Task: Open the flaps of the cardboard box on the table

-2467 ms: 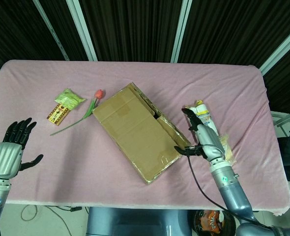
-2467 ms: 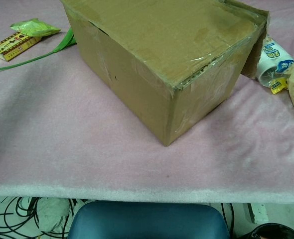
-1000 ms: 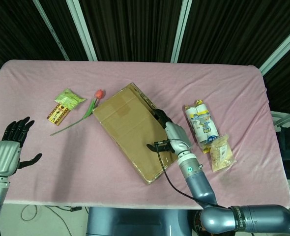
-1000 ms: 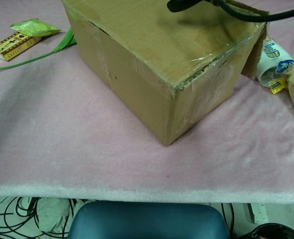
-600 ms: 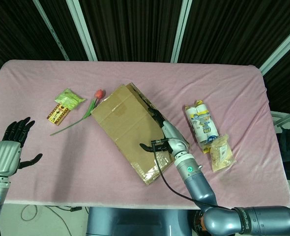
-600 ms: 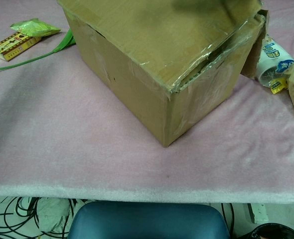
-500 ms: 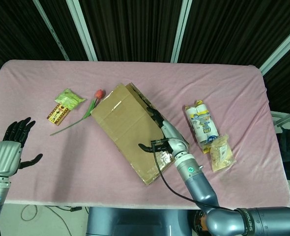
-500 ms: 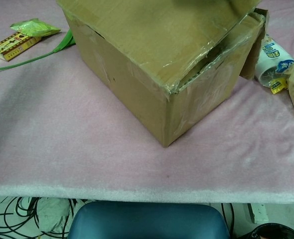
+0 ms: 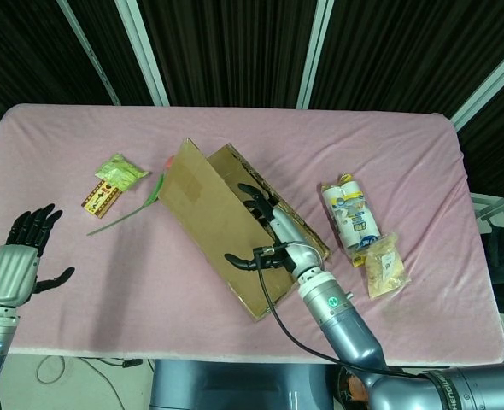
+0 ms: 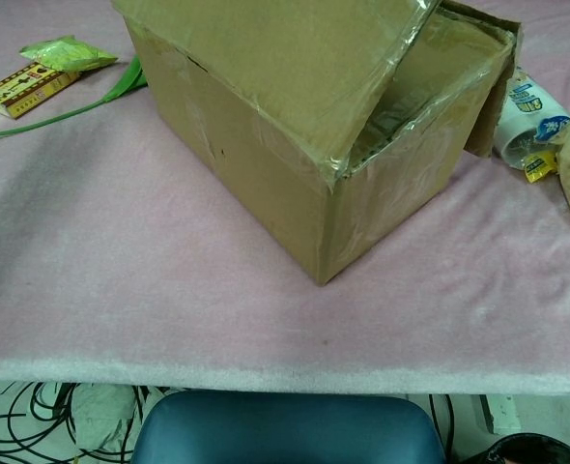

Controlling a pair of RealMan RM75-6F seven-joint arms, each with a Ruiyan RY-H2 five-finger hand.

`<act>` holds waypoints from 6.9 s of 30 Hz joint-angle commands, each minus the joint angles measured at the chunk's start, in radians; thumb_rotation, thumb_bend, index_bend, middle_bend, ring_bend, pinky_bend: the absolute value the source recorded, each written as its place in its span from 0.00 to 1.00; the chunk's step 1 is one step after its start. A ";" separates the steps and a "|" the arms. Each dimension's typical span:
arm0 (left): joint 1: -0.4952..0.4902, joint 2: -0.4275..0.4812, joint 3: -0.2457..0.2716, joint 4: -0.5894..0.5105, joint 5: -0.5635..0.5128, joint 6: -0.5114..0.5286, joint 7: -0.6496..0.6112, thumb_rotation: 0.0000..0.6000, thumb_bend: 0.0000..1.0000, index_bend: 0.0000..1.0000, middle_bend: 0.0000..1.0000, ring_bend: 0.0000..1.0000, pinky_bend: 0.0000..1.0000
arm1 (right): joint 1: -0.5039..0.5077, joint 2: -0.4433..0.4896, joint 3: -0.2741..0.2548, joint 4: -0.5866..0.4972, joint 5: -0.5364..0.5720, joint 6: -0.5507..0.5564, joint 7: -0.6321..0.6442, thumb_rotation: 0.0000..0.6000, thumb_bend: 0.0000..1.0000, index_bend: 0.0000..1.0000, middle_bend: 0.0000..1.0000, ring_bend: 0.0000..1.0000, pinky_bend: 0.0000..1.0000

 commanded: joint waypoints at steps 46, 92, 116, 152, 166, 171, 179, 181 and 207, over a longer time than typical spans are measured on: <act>0.005 0.001 -0.002 0.001 0.017 -0.004 0.002 1.00 0.15 0.00 0.00 0.00 0.00 | -0.085 0.261 -0.085 -0.005 -0.197 -0.299 0.191 1.00 0.28 0.00 0.00 0.10 0.28; -0.535 0.175 -0.314 -0.494 -0.656 -0.697 0.144 1.00 0.47 0.00 0.00 0.00 0.05 | -0.714 0.149 -0.601 0.733 -1.134 0.414 0.018 1.00 0.20 0.00 0.00 0.00 0.21; -0.985 0.020 -0.254 -0.325 -1.398 -0.826 0.000 1.00 0.48 0.00 0.03 0.01 0.11 | -0.730 0.149 -0.582 0.719 -1.133 0.379 0.068 1.00 0.21 0.00 0.00 0.00 0.21; -0.770 0.010 -0.482 -0.486 -0.982 -0.883 -0.353 1.00 0.48 0.08 0.28 0.23 0.34 | -0.746 0.162 -0.561 0.685 -1.122 0.352 0.093 1.00 0.21 0.00 0.00 0.00 0.21; -0.821 -0.071 -0.490 -0.535 -0.870 -0.907 -0.405 1.00 0.48 0.08 0.28 0.23 0.33 | -0.748 0.163 -0.555 0.684 -1.119 0.346 0.098 1.00 0.21 0.00 0.00 0.00 0.21; -0.844 -0.092 -0.468 -0.541 -0.866 -0.917 -0.415 1.00 0.48 0.08 0.28 0.23 0.33 | -0.748 0.163 -0.555 0.684 -1.119 0.344 0.099 1.00 0.21 0.00 0.00 0.00 0.21; -0.855 -0.090 -0.442 -0.542 -0.852 -0.902 -0.405 1.00 0.33 0.08 0.27 0.22 0.33 | -0.749 0.164 -0.552 0.684 -1.118 0.342 0.101 1.00 0.21 0.00 0.00 0.00 0.21; -0.856 -0.083 -0.437 -0.544 -0.853 -0.899 -0.403 1.00 0.21 0.08 0.26 0.21 0.33 | -0.749 0.163 -0.553 0.685 -1.118 0.341 0.101 1.00 0.21 0.00 0.00 0.00 0.21; -0.811 0.039 -0.462 -0.650 -0.814 -0.989 -0.513 1.00 0.17 0.06 0.25 0.21 0.33 | -0.752 0.162 -0.549 0.678 -1.116 0.339 0.100 1.00 0.21 0.00 0.00 0.00 0.21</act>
